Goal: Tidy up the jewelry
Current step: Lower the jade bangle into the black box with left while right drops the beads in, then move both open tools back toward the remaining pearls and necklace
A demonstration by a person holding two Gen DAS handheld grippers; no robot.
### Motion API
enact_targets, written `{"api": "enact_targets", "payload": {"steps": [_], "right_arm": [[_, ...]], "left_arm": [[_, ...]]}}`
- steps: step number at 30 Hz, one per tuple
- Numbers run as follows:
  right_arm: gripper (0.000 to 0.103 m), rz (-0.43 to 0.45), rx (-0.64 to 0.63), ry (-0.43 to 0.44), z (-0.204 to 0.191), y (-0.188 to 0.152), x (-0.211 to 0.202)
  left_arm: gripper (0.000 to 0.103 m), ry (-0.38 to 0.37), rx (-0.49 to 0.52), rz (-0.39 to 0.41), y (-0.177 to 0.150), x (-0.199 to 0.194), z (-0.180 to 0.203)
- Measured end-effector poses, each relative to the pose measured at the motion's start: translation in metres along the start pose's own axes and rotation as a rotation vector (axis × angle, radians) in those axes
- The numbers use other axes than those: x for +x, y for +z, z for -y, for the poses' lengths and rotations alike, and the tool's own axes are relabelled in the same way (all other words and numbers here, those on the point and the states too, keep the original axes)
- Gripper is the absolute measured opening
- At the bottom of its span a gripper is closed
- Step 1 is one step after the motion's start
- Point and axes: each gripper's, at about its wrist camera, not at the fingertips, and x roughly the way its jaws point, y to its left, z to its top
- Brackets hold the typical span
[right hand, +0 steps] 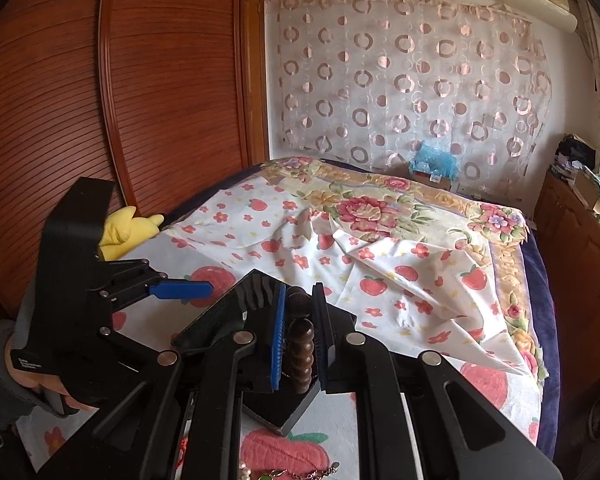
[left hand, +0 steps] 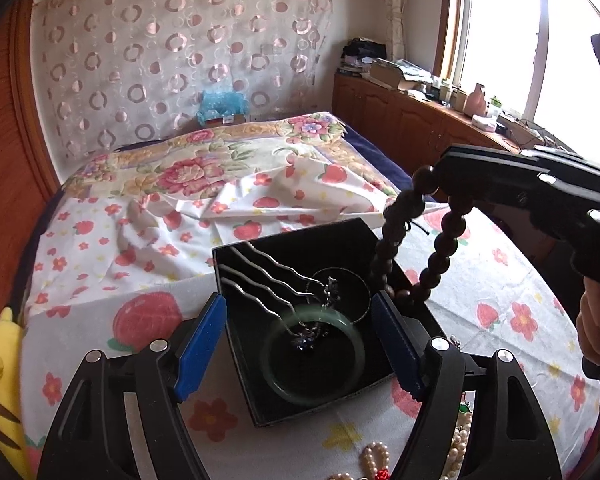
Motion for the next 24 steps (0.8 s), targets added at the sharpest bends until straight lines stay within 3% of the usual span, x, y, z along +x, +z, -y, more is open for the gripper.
{"api": "enact_targets", "payload": {"steps": [13,24], "right_arm": [[0.015,-0.043,-0.015,0.040,-0.015,-0.006,0.018],[0.016,-0.050,0.016,-0.020,-0.011,-0.019,0.002]], "left_arm": [[0.072,0.071,-0.046,0.030,-0.021,-0.037,-0.033],[0.072,0.076,-0.063,0.043,-0.038,-0.060,-0.031]]}}
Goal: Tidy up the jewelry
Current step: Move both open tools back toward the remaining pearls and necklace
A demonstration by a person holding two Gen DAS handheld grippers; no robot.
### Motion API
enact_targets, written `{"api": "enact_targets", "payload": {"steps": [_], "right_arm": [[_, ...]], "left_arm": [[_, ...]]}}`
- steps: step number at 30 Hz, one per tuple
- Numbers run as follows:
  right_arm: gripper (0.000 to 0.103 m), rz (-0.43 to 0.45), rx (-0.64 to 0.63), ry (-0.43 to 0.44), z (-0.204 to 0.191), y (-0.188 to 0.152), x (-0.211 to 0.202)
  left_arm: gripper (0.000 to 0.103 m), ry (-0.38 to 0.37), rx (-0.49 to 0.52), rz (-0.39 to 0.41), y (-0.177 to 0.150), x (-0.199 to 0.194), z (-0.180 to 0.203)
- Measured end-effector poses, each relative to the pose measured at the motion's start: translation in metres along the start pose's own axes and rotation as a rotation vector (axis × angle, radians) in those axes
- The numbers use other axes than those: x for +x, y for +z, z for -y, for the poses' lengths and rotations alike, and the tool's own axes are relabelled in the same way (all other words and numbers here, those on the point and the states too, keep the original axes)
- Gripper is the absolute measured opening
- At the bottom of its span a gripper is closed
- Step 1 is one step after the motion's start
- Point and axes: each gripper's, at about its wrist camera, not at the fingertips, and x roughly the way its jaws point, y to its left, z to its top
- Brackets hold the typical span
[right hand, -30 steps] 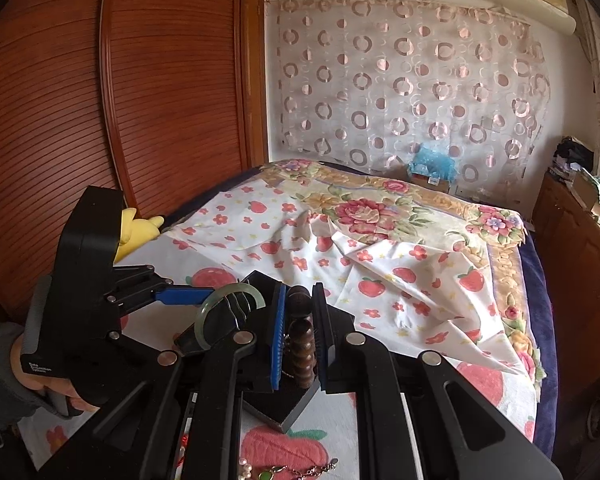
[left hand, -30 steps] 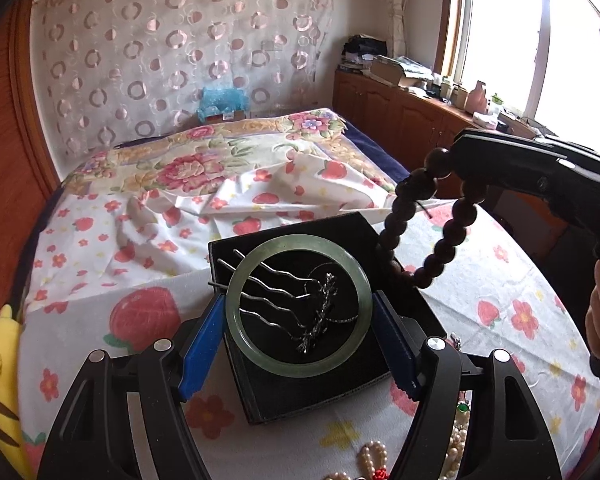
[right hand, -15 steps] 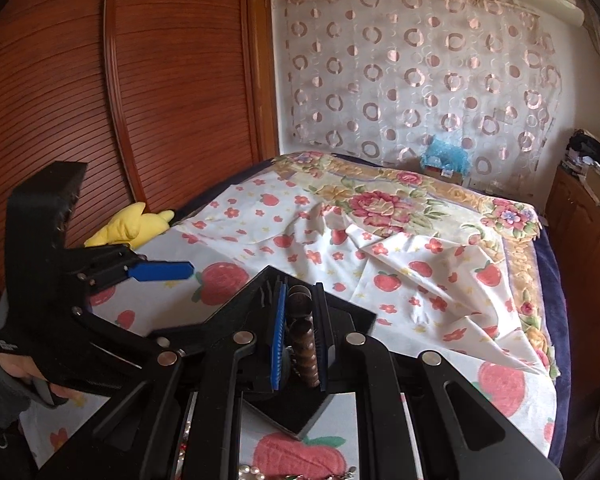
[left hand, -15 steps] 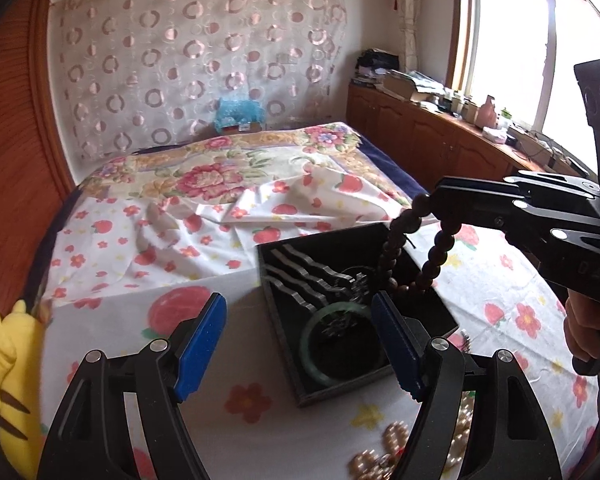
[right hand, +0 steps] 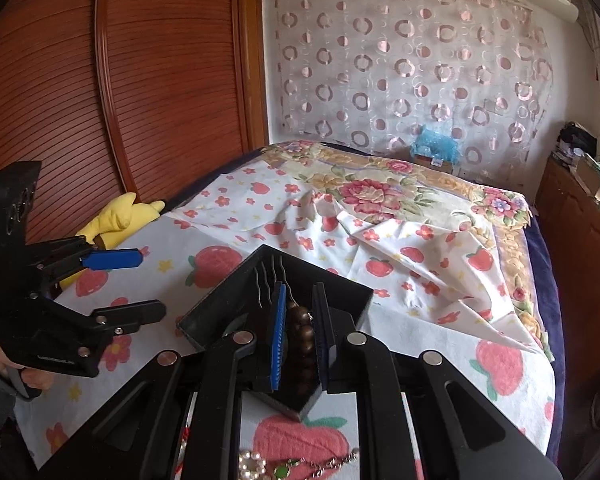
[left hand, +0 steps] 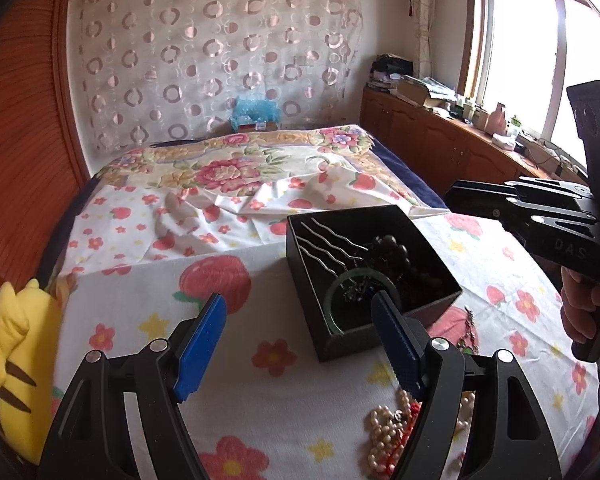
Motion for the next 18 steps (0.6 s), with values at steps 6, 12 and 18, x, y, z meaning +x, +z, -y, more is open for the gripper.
{"api": "enact_targets", "payload": {"steps": [6,12,18], "right_arm": [[0.016,-0.018,0.019,-0.020,-0.002,-0.025,-0.015],[0.016,-0.057,0.038,-0.045,-0.004,-0.057,-0.024],[0.023,-0.115,0.039,-0.031,-0.016,-0.091,-0.026]], "left_arm": [[0.072,-0.004,0.008,0.013,-0.012,-0.018,0.007],[0.072,-0.012,0.010,0.015,-0.031,-0.036,0.014],[0.072,-0.021,-0.002,0.009,-0.053,-0.048,0.019]]}}
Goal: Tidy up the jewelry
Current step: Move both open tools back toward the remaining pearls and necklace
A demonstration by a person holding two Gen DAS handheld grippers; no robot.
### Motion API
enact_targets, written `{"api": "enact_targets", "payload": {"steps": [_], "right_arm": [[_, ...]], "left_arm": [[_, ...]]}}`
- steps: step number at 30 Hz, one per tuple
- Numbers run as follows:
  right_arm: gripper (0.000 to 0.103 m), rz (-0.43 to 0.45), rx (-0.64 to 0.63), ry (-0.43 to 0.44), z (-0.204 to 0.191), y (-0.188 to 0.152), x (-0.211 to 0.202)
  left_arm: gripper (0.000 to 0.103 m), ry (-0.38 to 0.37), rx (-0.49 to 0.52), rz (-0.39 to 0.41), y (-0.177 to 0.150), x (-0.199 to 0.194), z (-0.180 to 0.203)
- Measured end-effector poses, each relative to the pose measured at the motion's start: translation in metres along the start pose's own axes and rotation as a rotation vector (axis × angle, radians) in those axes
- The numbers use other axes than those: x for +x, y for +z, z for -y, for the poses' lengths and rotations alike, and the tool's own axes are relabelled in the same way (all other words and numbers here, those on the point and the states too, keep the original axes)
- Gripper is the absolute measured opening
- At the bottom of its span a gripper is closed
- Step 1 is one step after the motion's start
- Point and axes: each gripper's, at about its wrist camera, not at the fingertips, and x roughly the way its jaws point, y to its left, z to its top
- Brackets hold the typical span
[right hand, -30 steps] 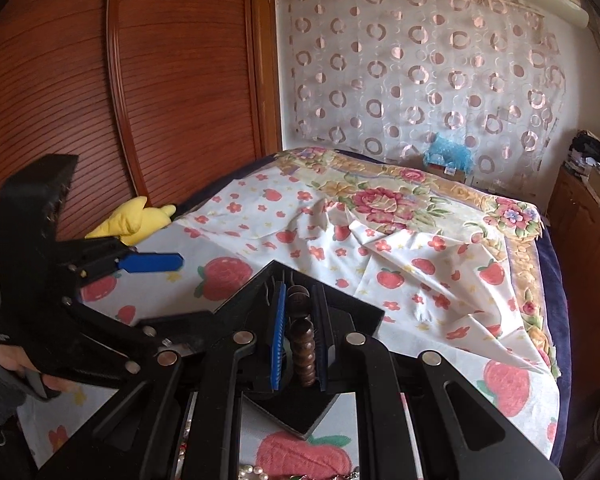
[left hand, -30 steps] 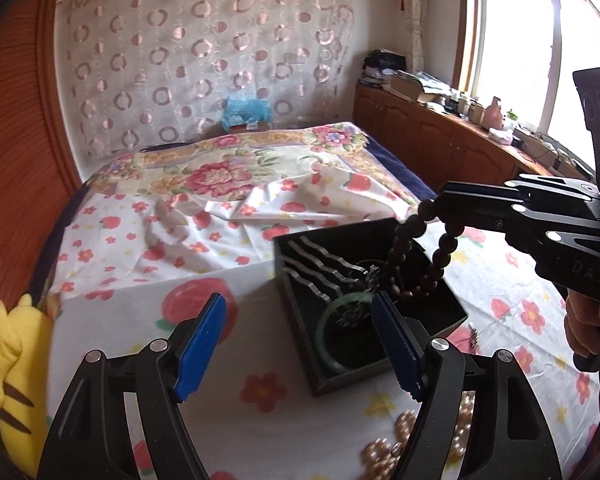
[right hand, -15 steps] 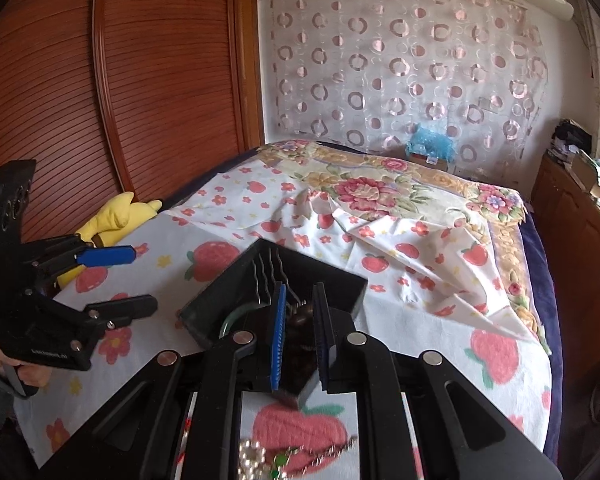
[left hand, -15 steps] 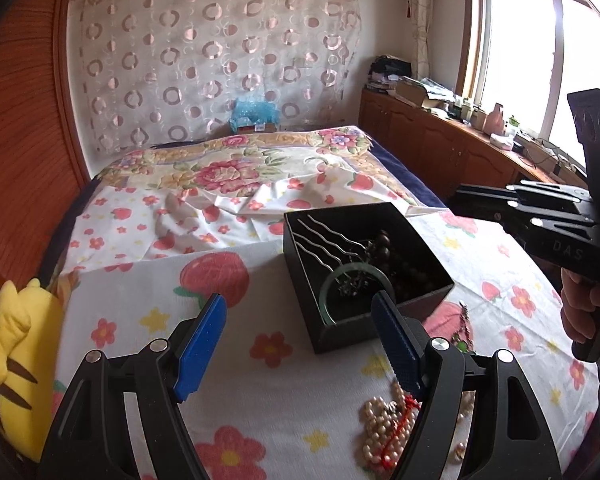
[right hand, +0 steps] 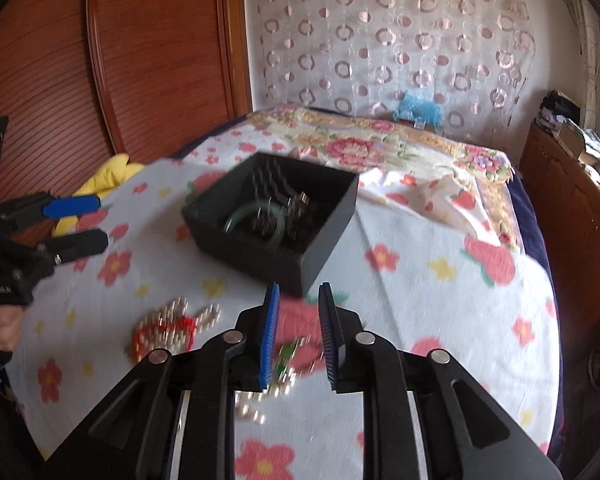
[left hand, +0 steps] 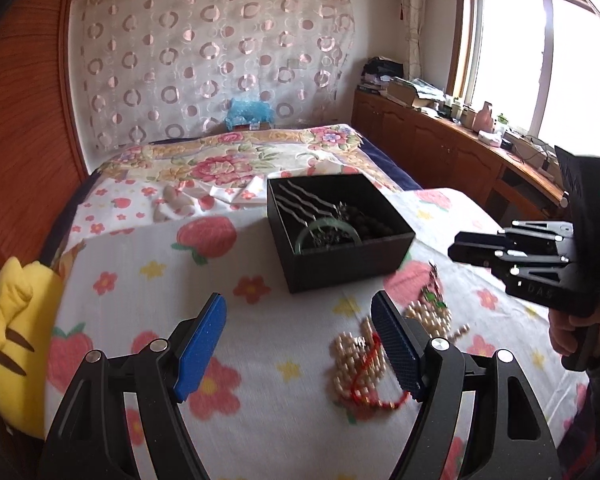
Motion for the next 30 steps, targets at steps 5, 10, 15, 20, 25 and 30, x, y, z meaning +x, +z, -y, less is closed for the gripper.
{"api": "enact_targets", "payload": {"steps": [5,10,15,20,25,30], "right_arm": [[0.036,-0.021,0.021,0.028,-0.006,-0.025,-0.004],[0.052,-0.049,0.022,0.053,-0.014,-0.042,-0.001],[0.052,-0.085,-0.010,0.051,-0.024,-0.051,0.009],[0.045,-0.094,-0.022,0.014,-0.026,-0.051,0.018],[0.012,-0.087,-0.041,0.013,-0.027,-0.053,0.017],[0.009,-0.070,-0.047,-0.006,-0.027,-0.056,0.014]], "left_arm": [[0.072,0.004,0.001,-0.014,-0.019,-0.009,0.003],[0.072,0.005,-0.002,-0.051,-0.036,-0.010,0.001],[0.072,-0.007,0.006,-0.092,-0.050,-0.005,0.003],[0.072,-0.033,0.009,-0.127,-0.058,0.004,0.010],[0.072,-0.057,0.011,-0.147,-0.062,0.010,0.017],[0.065,-0.083,0.008,-0.182,-0.062,0.023,0.027]]}}
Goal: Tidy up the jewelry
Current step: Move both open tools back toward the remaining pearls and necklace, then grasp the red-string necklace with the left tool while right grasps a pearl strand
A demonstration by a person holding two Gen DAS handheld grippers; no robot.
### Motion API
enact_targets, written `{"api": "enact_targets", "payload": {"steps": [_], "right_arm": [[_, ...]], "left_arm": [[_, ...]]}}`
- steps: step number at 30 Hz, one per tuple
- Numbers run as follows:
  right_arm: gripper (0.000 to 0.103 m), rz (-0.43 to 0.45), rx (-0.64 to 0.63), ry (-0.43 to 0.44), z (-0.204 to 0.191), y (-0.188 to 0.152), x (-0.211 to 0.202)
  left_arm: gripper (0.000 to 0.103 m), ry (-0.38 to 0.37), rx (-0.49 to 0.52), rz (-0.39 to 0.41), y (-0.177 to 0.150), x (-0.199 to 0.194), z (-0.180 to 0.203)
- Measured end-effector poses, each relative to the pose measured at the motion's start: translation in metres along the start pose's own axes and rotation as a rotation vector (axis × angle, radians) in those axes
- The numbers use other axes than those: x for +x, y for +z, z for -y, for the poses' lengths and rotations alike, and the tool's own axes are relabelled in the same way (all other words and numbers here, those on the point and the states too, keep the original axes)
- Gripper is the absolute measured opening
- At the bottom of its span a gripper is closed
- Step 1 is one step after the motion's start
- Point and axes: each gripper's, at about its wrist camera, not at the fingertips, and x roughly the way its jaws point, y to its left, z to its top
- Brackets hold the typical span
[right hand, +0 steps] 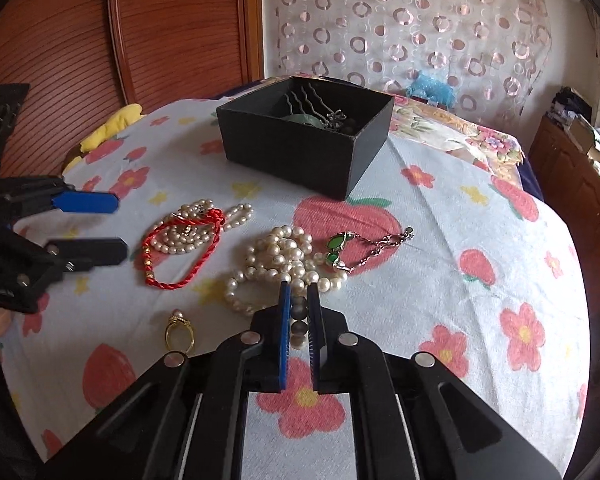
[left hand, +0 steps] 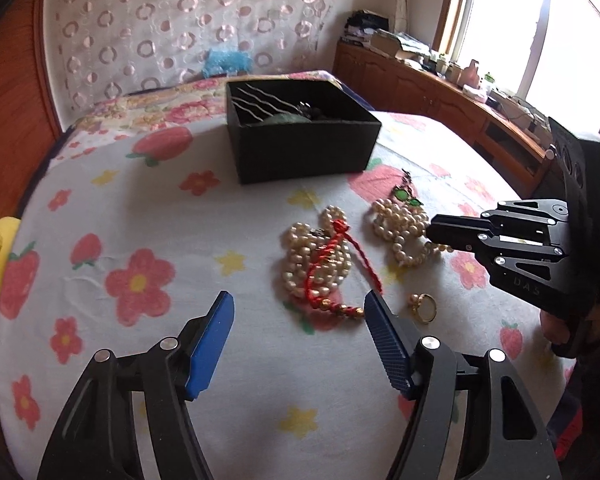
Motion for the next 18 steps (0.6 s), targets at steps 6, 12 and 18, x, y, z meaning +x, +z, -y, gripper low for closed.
{"api": "enact_targets", "payload": {"steps": [6,12,18], "right_arm": [[0.009,-0.001,0.014,-0.010,0.003,0.000,0.001],[0.009,-0.001,0.012,-0.026,0.003,0.000,0.002],[0.009,0.000,0.005,-0.037,0.001,0.000,0.002]], "left_arm": [[0.060,0.025,0.009,-0.031,0.003,0.012,0.011],[0.054,0.049,-0.020,-0.024,0.005,0.015,0.011],[0.052,0.057,-0.024,-0.033,0.001,0.015,0.008]]}}
